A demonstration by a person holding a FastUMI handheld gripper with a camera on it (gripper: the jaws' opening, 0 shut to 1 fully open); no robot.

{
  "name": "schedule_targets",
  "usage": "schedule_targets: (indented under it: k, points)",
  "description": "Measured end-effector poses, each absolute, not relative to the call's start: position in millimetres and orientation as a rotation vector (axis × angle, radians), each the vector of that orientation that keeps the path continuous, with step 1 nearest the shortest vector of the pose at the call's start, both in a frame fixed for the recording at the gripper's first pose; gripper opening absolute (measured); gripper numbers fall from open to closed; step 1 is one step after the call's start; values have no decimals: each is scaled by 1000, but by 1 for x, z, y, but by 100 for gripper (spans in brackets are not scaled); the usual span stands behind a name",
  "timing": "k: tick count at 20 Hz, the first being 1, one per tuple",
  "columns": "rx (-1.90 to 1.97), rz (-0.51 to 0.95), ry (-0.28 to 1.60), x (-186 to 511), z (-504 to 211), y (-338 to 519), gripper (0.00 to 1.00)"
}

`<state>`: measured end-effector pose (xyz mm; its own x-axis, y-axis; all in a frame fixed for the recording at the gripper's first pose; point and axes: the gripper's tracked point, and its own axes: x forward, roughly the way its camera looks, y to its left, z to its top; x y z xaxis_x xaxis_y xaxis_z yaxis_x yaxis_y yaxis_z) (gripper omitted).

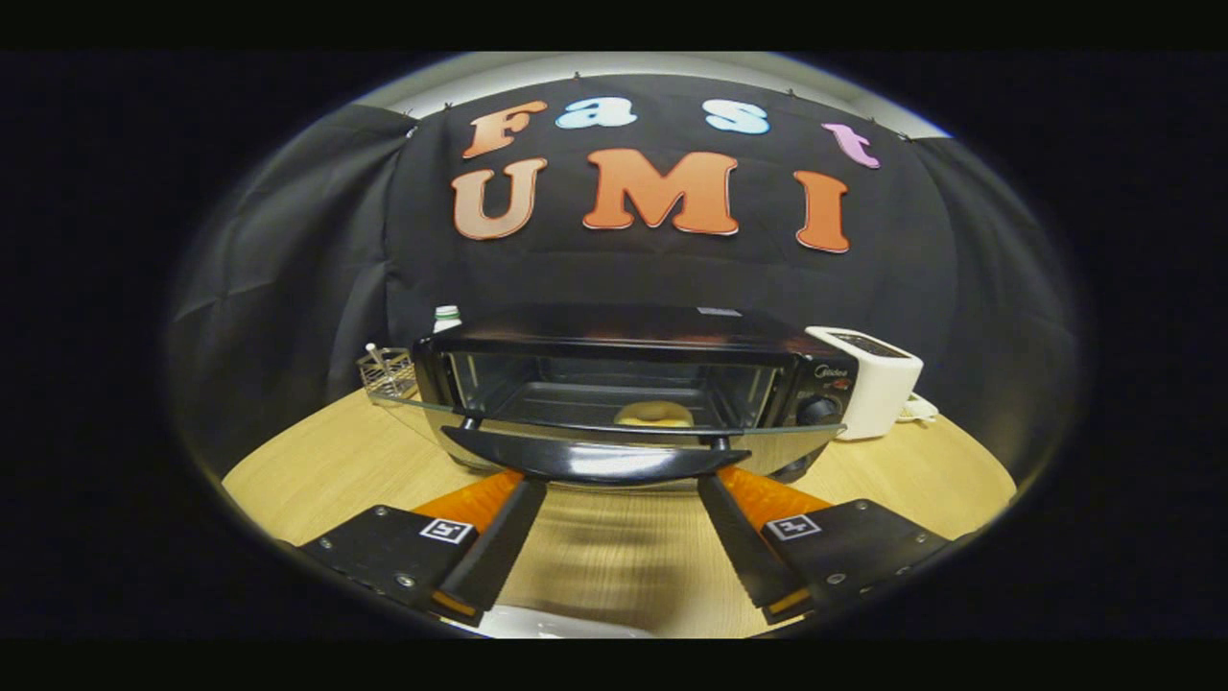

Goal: Open the toaster oven, put the food inside, and close the toaster oven door.

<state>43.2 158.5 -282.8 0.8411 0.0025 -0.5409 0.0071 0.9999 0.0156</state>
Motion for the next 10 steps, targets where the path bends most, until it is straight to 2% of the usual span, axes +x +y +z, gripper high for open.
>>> schedule_targets:
  k: [10]
  points:
    - [25, -15, 435, 80, -248, 157, 95]
